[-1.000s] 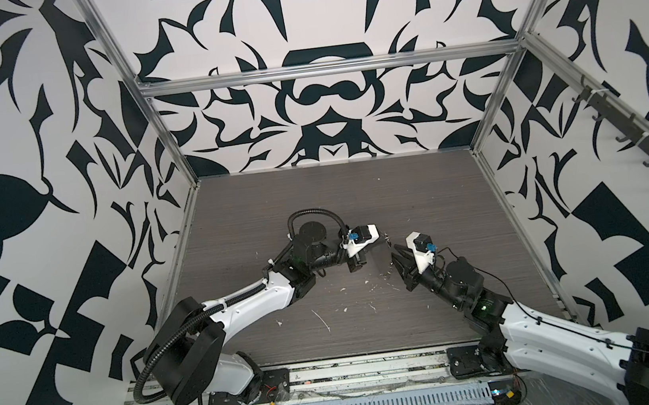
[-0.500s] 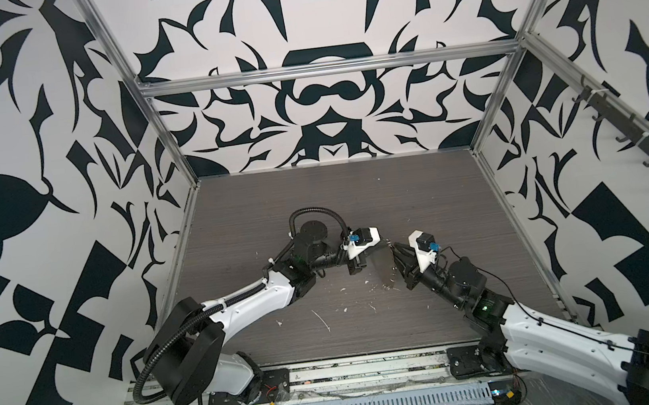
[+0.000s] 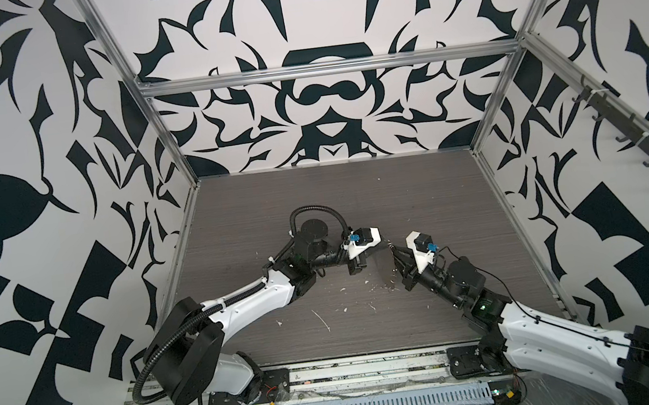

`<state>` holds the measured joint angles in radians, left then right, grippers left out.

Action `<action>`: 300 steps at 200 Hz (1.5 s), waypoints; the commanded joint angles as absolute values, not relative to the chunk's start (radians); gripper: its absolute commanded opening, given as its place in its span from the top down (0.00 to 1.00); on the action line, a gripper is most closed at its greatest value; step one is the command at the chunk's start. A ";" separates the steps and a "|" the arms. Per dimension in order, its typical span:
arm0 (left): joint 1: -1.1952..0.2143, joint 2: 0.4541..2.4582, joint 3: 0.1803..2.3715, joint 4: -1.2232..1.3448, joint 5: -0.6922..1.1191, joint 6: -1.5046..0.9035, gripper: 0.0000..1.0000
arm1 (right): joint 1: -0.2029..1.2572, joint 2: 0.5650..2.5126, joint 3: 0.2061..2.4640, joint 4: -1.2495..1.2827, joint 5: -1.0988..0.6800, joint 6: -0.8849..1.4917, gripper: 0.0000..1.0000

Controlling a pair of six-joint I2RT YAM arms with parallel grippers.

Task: Attach keys to a key ring
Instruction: Insert the key into the keyring, then place the keyring at the center of the table.

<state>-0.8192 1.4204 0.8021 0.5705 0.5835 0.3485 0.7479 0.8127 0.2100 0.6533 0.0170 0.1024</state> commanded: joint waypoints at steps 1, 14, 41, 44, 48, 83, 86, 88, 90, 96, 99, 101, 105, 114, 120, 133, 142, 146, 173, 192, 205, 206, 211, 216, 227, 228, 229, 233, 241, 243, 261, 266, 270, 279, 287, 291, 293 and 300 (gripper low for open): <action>-0.821 1.417 0.825 0.596 0.591 0.356 1.00 | 0.749 0.800 0.215 0.700 0.031 0.104 0.94; -0.821 1.412 0.816 0.611 0.579 0.353 1.00 | 0.749 0.792 0.214 0.689 0.051 0.103 1.00; -0.821 1.401 0.784 0.670 0.550 0.345 1.00 | 0.749 0.776 0.213 0.661 0.099 0.100 1.00; -0.821 1.398 0.780 0.679 0.546 0.343 1.00 | 0.749 0.773 0.214 0.657 0.104 0.100 1.00; -0.821 1.397 0.774 0.690 0.541 0.341 1.00 | 0.748 0.770 0.213 0.654 0.112 0.100 1.00; -0.821 1.384 0.730 0.775 0.501 0.331 0.99 | 0.749 0.743 0.217 0.613 0.155 0.097 1.00; -0.821 1.384 0.727 0.778 0.497 0.330 0.97 | 0.749 0.741 0.218 0.607 0.158 0.097 1.00; -0.821 1.384 0.726 0.781 0.496 0.330 0.97 | 0.749 0.740 0.219 0.604 0.161 0.098 1.00; -0.821 1.384 0.725 0.782 0.495 0.331 0.96 | 0.749 0.740 0.220 0.600 0.164 0.098 1.00; -0.821 1.384 0.723 0.785 0.491 0.332 0.94 | 0.749 0.738 0.225 0.587 0.171 0.098 1.00; -0.821 1.385 0.723 0.784 0.489 0.333 0.93 | 0.749 0.738 0.229 0.579 0.174 0.100 1.00; -0.821 1.385 0.723 0.784 0.486 0.334 0.92 | 0.748 0.738 0.233 0.570 0.177 0.101 1.00; -0.821 1.385 0.725 0.783 0.483 0.336 0.90 | 0.749 0.739 0.240 0.558 0.179 0.104 1.00; -0.821 1.388 0.727 0.780 0.470 0.338 0.83 | 0.750 0.743 0.266 0.512 0.180 0.107 1.00; -0.821 1.390 0.727 0.778 0.459 0.339 0.79 | 0.748 0.749 0.287 0.477 0.181 0.111 1.00; -0.821 1.391 0.727 0.779 0.432 0.341 0.79 | 0.747 0.766 0.343 0.384 0.180 0.122 1.00; -0.818 1.389 0.723 0.783 0.409 0.337 0.79 | 0.749 0.783 0.388 0.308 0.184 0.130 1.00; -0.817 1.388 0.722 0.785 0.396 0.334 0.78 | 0.749 0.791 0.410 0.271 0.221 0.140 1.00; -0.799 1.373 0.682 0.870 0.287 0.286 0.70 | 0.749 0.871 0.562 0.020 0.299 0.195 1.00; -0.757 1.351 0.633 0.962 0.247 0.216 0.68 | 0.757 0.941 0.672 -0.153 0.379 0.250 1.00; -0.716 1.331 0.600 1.014 0.244 0.163 0.68 | 0.776 1.003 0.747 -0.285 0.455 0.276 1.00; -0.713 1.329 0.597 1.017 0.243 0.159 0.68 | 0.778 1.008 0.752 -0.294 0.461 0.277 1.00; -0.696 1.322 0.587 1.031 0.242 0.140 0.68 | 0.788 1.033 0.786 -0.338 0.490 0.285 1.00; -0.681 1.316 0.578 1.044 0.239 0.122 0.68 | 0.802 1.058 0.813 -0.378 0.521 0.288 1.00; -0.653 1.305 0.565 1.057 0.224 0.091 0.68 | 0.837 1.108 0.872 -0.469 0.591 0.294 1.00; -0.649 1.304 0.563 1.058 0.223 0.089 0.68 | 0.840 1.112 0.876 -0.477 0.596 0.294 1.00; -0.647 1.303 0.563 1.058 0.222 0.087 0.68 | 0.843 1.116 0.881 -0.484 0.602 0.294 1.00; -0.641 1.300 0.562 1.058 0.215 0.079 0.68 | 0.856 1.132 0.901 -0.510 0.621 0.295 1.00; -0.632 1.294 0.560 1.051 0.198 0.071 0.68 | 0.876 1.153 0.933 -0.555 0.644 0.296 1.00; -0.630 1.293 0.559 1.050 0.195 0.068 0.68 | 0.881 1.159 0.942 -0.566 0.646 0.297 1.00; -0.623 1.288 0.554 1.048 0.173 0.064 0.68 | 0.910 1.196 1.017 -0.663 0.663 0.299 1.00; -0.622 1.289 0.552 1.052 0.166 0.063 0.68 | 0.918 1.204 1.042 -0.683 0.656 0.289 1.00; -0.620 1.287 0.549 1.056 0.162 0.063 0.68 | 0.923 1.210 1.056 -0.697 0.643 0.273 1.00; -0.617 1.285 0.545 1.060 0.160 0.064 0.68 | 0.930 1.218 1.092 -0.723 0.575 0.209 1.00; -0.613 1.282 0.543 1.059 0.157 0.064 0.68 | 0.936 1.218 1.112 -0.737 0.532 0.149 1.00; -0.610 1.282 0.542 1.056 0.155 0.065 0.68 | 0.939 1.216 1.121 -0.743 0.521 0.124 1.00; -0.608 1.282 0.542 1.054 0.155 0.065 0.68 | 0.941 1.214 1.125 -0.744 0.518 0.111 1.00; -0.602 1.282 0.541 1.047 0.153 0.064 0.67 | 0.943 1.206 1.136 -0.745 0.513 0.064 1.00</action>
